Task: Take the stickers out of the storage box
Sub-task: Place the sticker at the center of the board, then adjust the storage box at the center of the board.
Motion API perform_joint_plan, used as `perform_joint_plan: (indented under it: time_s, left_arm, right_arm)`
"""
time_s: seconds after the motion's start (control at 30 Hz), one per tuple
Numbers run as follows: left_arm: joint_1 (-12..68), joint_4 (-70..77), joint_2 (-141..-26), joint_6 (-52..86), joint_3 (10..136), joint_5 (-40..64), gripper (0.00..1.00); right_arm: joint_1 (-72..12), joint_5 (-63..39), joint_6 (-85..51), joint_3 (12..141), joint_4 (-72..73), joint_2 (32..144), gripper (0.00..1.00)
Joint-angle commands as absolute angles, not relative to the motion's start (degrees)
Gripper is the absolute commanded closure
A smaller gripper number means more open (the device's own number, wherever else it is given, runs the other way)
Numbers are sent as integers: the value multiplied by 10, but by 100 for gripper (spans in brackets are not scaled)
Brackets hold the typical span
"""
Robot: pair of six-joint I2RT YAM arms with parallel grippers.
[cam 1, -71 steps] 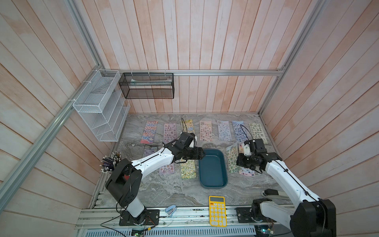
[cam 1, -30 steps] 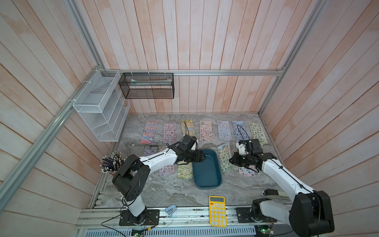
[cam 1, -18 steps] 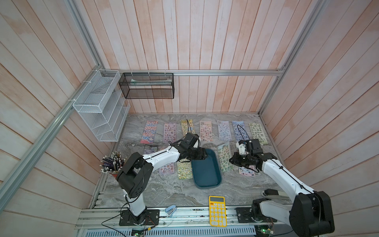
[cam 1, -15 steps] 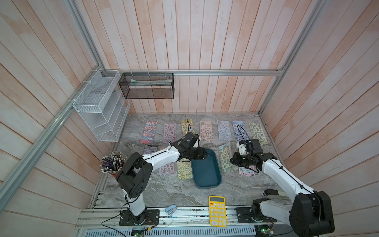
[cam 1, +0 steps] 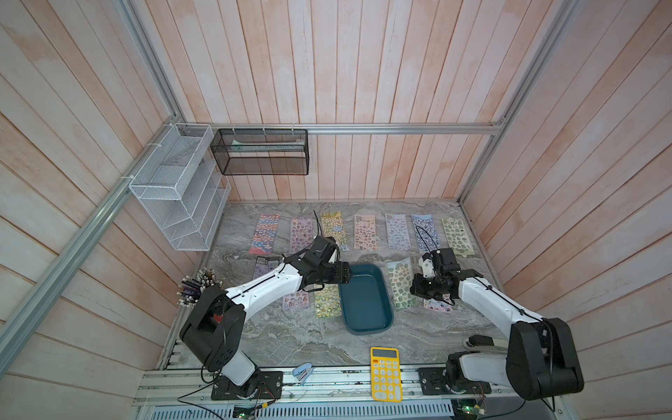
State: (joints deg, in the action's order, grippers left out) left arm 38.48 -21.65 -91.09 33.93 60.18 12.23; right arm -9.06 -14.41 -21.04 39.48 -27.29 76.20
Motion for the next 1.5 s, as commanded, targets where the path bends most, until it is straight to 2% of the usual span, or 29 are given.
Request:
perform_joint_plan:
  time_s: [0.0, 0.1, 0.27, 0.4, 0.8, 1.4, 1.47]
  left_arm:
    - [386, -195, -920, 351, 585, 146, 23]
    - [392, -178, -937, 359, 585, 159, 23]
    - [402, -172, -966, 360, 597, 165, 23]
    - [404, -168, -974, 361, 605, 166, 23]
    - [408, -158, -995, 365, 628, 177, 23]
    - [411, -151, -987, 370, 651, 185, 24]
    - [411, -155, -972, 358, 659, 178, 24]
  right_arm:
    - [-88, -89, -226, 383, -260, 774, 95]
    - [-88, -61, -239, 379, -257, 773, 86]
    - [-88, -50, -248, 376, -249, 770, 59]
    - [-88, -41, -250, 374, -250, 759, 52]
    - [-87, 12, -247, 413, -305, 710, 46]
    - [-87, 32, -236, 438, -323, 675, 45]
    - [-87, 48, -230, 451, -319, 666, 40]
